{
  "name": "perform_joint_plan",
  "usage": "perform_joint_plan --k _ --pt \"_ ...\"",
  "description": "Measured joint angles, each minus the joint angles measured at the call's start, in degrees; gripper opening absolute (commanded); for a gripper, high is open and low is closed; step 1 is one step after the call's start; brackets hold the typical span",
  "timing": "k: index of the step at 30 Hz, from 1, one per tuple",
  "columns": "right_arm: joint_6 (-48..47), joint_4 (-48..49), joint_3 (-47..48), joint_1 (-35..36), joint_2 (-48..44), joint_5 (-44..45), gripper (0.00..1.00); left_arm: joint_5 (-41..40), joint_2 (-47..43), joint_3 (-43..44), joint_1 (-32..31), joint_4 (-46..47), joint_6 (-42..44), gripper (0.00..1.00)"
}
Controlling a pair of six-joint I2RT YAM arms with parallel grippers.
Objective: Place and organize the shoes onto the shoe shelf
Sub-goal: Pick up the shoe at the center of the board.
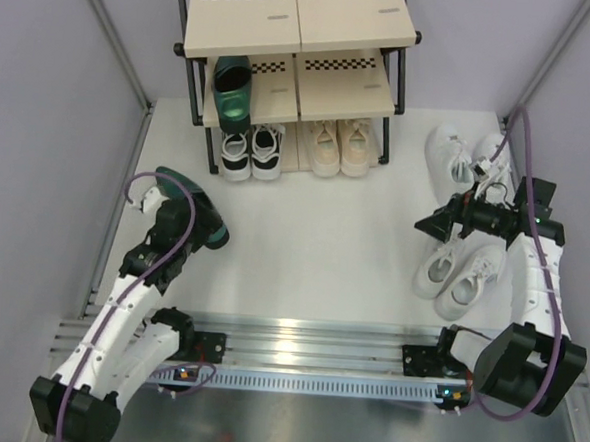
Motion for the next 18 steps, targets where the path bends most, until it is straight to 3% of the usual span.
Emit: perform_joint_plan --k 4,16,18 --pt "-4.4 -2.1 -3.3 1.1 -0.5 2.4 0.99 2.0 5.2 -2.7 3.6 0.2 2.0 0.83" --pt "-8.4 -3.3 -3.9 1.2 -0.9 3.8 0.99 14.0 16.6 -4.6 25.3 8.8 7.1 0.81" --pt "-8.7 -3.3 -3.9 1.4 -0.9 3.9 0.99 16.5 20.3 -4.7 26.8 11.1 7.1 0.75"
